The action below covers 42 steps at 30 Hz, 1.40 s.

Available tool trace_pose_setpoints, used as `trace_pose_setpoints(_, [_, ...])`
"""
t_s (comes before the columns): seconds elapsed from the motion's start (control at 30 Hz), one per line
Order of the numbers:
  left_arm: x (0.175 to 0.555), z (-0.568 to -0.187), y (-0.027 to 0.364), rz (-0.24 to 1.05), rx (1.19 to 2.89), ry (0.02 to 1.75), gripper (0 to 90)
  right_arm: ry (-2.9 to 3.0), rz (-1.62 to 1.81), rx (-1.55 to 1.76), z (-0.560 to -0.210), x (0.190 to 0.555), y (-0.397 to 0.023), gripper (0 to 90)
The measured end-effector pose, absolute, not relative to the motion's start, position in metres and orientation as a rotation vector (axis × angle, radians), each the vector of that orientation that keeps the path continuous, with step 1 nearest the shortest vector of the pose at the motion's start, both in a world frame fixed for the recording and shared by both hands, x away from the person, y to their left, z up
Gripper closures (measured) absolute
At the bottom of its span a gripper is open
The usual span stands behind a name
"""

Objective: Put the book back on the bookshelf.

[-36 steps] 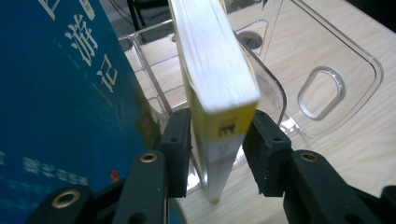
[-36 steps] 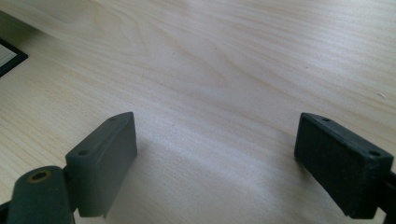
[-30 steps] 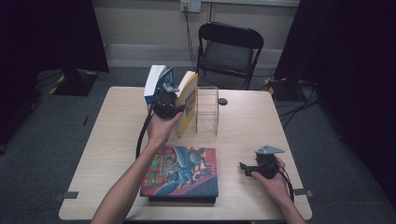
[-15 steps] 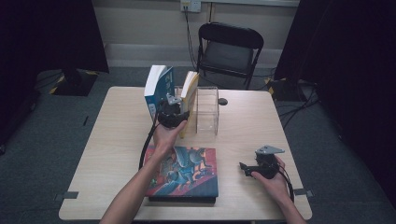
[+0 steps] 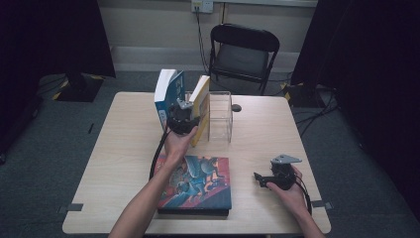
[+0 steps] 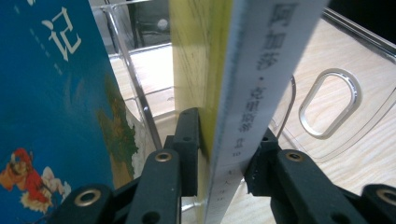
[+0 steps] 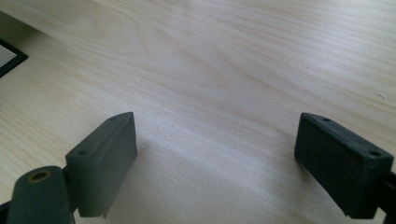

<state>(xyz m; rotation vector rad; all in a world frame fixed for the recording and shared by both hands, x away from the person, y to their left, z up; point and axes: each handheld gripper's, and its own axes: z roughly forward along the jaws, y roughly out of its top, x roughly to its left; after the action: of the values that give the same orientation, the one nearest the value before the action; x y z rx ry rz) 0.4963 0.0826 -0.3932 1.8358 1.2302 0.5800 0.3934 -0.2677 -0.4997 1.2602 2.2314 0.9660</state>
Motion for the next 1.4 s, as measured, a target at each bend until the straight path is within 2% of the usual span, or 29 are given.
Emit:
trace_pose_setpoints(0.43, [0.494,-0.39,0.072,0.49,1.832,1.158,63.5,2.233,0.966,1.256,-0.5,0.394,-0.267,12.7])
trace_pose_setpoints(1.4, [0.493,-0.374,0.067,0.477,1.856,0.994,55.3,2.233,0.966,1.255,-0.5,0.394,-0.267,12.7])
